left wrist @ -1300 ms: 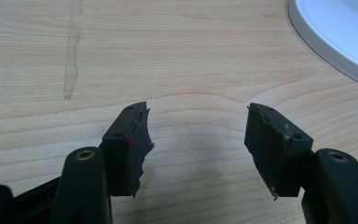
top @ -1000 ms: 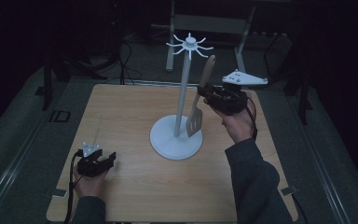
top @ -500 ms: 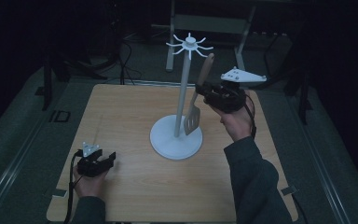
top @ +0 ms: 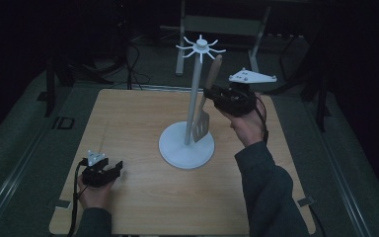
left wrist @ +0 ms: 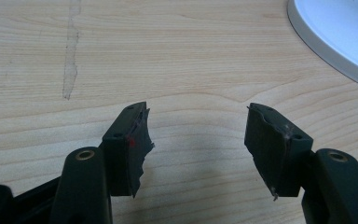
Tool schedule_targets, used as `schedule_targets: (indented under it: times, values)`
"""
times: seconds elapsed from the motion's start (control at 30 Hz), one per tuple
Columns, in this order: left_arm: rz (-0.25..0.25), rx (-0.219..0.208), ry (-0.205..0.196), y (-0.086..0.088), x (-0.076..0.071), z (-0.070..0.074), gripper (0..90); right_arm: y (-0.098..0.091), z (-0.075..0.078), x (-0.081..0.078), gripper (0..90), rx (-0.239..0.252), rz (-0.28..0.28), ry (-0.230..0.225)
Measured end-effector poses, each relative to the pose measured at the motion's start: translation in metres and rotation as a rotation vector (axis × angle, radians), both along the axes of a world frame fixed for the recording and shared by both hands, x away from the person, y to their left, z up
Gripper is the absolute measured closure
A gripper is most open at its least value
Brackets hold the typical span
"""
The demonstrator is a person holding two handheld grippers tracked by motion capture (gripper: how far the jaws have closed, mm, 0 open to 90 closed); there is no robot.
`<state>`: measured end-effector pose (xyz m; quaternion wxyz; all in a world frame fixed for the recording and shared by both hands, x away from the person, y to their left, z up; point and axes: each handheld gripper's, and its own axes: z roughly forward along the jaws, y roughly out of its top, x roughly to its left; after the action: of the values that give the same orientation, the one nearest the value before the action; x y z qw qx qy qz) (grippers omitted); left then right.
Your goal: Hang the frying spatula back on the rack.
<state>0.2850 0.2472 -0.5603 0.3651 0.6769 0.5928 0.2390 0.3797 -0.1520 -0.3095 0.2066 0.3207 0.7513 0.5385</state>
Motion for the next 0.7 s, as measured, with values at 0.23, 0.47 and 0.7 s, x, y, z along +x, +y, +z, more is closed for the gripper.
schedule_targets:
  times: [0.23,0.47,0.7]
  values:
    - [-0.001,0.002,0.002,-0.0001,0.0001,-0.0001,40.0,0.0034,-0.0010,0.0032,74.7,-0.003,0.002,0.011]
    - [0.000,0.000,-0.001,0.0003,-0.0002,0.0002,40.0,0.0072,-0.0031,0.0065,74.6,-0.012,0.001,0.023]
    - [0.001,-0.002,-0.004,0.0008,-0.0003,0.0005,40.0,0.0105,-0.0047,0.0078,74.0,-0.023,-0.005,0.017]
